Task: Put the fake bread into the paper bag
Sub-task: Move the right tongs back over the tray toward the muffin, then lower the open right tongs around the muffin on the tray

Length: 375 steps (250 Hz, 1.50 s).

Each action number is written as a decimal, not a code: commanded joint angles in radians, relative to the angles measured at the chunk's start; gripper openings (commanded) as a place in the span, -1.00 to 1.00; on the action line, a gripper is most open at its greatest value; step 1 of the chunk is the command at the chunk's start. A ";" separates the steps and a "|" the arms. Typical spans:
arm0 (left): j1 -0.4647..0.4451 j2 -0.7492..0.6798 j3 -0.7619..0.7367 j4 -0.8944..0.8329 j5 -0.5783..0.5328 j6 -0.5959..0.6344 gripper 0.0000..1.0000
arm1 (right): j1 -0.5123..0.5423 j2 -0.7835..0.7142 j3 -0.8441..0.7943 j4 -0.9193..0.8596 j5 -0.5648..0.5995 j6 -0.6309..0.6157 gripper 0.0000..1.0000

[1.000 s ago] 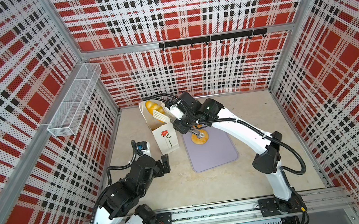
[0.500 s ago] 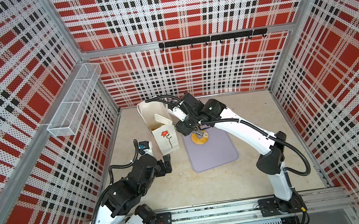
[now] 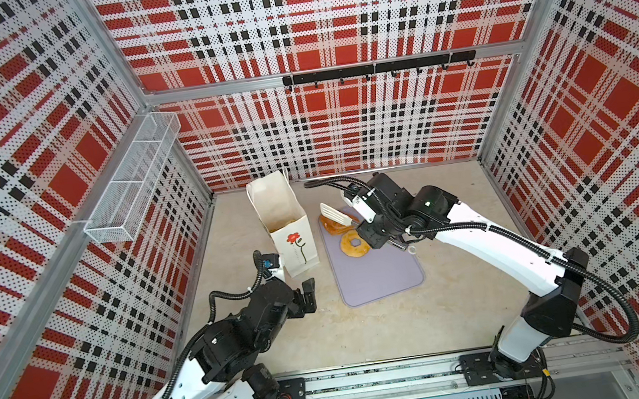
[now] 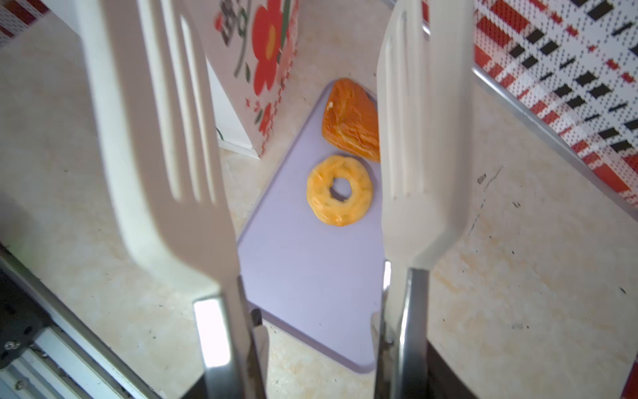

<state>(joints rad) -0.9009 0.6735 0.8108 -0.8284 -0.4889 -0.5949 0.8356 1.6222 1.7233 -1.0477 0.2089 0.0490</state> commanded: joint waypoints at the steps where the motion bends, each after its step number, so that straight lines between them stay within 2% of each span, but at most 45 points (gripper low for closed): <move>1: -0.021 0.022 -0.021 0.042 -0.048 -0.029 0.99 | -0.027 -0.058 -0.083 0.051 0.043 0.024 0.15; 63: -0.035 0.086 -0.048 0.096 -0.013 -0.035 0.99 | -0.126 -0.105 -0.251 0.073 0.062 0.027 0.15; 125: -0.035 0.139 -0.066 0.143 0.027 -0.031 0.99 | -0.208 -0.044 -0.316 0.110 0.074 0.004 0.17; 233: -0.035 0.174 -0.073 0.161 0.053 -0.028 0.99 | -0.280 0.199 -0.223 0.159 0.087 -0.034 0.17; 375: -0.035 0.176 -0.085 0.163 0.055 -0.030 0.99 | -0.303 0.388 -0.099 0.196 0.142 -0.021 0.19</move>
<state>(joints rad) -0.9321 0.8494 0.7399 -0.6807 -0.4259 -0.6174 0.5415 1.9774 1.5703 -0.8837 0.3225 0.0303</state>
